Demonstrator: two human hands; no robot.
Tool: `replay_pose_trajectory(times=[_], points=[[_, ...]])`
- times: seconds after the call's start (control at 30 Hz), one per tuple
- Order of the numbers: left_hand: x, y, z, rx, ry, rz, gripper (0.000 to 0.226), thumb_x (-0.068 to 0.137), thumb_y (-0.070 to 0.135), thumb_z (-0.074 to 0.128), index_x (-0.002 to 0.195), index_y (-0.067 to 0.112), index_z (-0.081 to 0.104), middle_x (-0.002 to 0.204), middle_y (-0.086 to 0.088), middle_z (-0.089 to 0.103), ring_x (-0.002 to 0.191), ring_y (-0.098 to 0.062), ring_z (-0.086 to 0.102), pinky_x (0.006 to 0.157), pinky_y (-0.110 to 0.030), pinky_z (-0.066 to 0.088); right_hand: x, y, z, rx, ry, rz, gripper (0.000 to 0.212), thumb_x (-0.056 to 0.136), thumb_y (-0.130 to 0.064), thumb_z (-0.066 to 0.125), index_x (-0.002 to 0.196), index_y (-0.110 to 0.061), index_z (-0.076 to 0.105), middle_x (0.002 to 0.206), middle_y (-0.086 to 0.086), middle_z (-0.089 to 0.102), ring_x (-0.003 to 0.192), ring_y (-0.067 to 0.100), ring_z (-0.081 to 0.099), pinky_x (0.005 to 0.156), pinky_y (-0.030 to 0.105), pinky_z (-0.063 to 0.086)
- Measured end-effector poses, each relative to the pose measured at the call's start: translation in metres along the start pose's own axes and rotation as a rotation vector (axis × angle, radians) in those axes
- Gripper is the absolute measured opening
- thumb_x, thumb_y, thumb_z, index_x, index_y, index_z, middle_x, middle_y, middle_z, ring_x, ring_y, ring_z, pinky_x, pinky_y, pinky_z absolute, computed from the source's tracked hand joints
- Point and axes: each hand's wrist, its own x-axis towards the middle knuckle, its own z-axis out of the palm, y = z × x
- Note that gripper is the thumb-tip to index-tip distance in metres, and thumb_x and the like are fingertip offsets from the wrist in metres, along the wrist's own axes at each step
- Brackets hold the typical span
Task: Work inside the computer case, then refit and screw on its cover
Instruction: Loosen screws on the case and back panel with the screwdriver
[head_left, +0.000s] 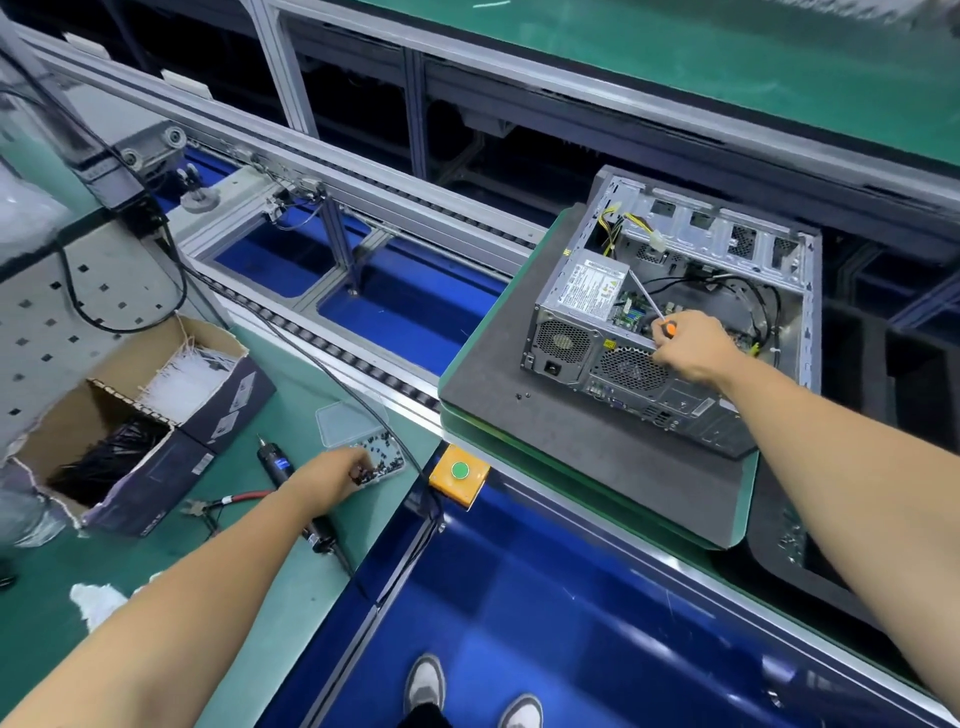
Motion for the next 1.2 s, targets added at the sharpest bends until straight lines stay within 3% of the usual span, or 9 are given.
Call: replay_pose_trajectory(times=[0.2, 0.4, 0.77, 0.93, 1.07, 1.2], points=[[0.007, -0.013, -0.006, -0.01, 0.001, 0.051, 0.035, 0.094, 0.0, 0.061, 0.125, 0.016, 0.06, 0.127, -0.002, 0.058, 0.117, -0.022, 0.058, 0.102, -0.038, 0.046, -0.015, -0.008, 0.008, 0.026, 0.011, 0.045, 0.031, 0.074, 0.006, 0.063, 0.061, -0.014, 0.042, 0.056, 0.003, 0.042, 0.055, 0.02, 0.035, 0.054, 0.029, 0.031], [0.012, -0.023, -0.008, -0.006, 0.037, 0.042, 0.028, 0.092, 0.003, 0.068, 0.118, 0.014, 0.063, 0.119, -0.006, 0.061, 0.111, -0.023, 0.06, 0.1, -0.04, 0.048, -0.019, -0.01, 0.014, 0.067, 0.065, 0.062, 0.039, 0.072, 0.001, 0.06, 0.054, -0.019, 0.031, 0.046, -0.005, 0.031, 0.054, 0.019, 0.025, 0.054, 0.032, 0.02], [0.033, -0.015, -0.007, 0.016, 0.041, 0.098, 0.023, 0.096, 0.001, 0.062, 0.116, 0.01, 0.065, 0.113, -0.006, 0.059, 0.102, -0.022, 0.058, 0.092, -0.037, 0.048, -0.019, -0.007, 0.019, 0.04, 0.099, 0.003, 0.03, 0.076, 0.001, 0.06, 0.059, -0.01, 0.037, 0.059, 0.01, 0.034, 0.061, 0.021, 0.025, 0.058, 0.036, 0.021], [0.037, -0.01, -0.007, 0.046, -0.01, 0.121, 0.018, 0.095, 0.0, 0.06, 0.109, 0.011, 0.064, 0.106, -0.003, 0.06, 0.087, -0.013, 0.057, 0.076, -0.03, 0.049, -0.02, -0.01, 0.019, 0.04, 0.098, 0.011, 0.024, 0.077, 0.002, 0.058, 0.061, -0.008, 0.042, 0.061, 0.013, 0.035, 0.064, 0.021, 0.026, 0.061, 0.037, 0.022], [0.039, -0.007, -0.007, 0.073, -0.047, 0.127, 0.014, 0.094, 0.01, 0.07, 0.107, 0.012, 0.066, 0.109, -0.003, 0.059, 0.096, -0.021, 0.06, 0.085, -0.035, 0.051, -0.02, -0.009, 0.019, 0.081, 0.108, 0.059, 0.02, 0.077, 0.001, 0.058, 0.065, -0.009, 0.046, 0.063, 0.013, 0.037, 0.066, 0.02, 0.026, 0.063, 0.036, 0.022], [0.042, -0.003, -0.007, 0.069, -0.018, 0.143, 0.014, 0.097, 0.017, 0.067, 0.109, 0.009, 0.066, 0.11, -0.005, 0.059, 0.098, -0.023, 0.059, 0.084, -0.032, 0.047, -0.02, -0.01, 0.019, 0.077, 0.108, 0.083, 0.02, 0.076, 0.001, 0.058, 0.065, -0.01, 0.046, 0.062, 0.012, 0.038, 0.064, 0.021, 0.027, 0.062, 0.036, 0.024]])
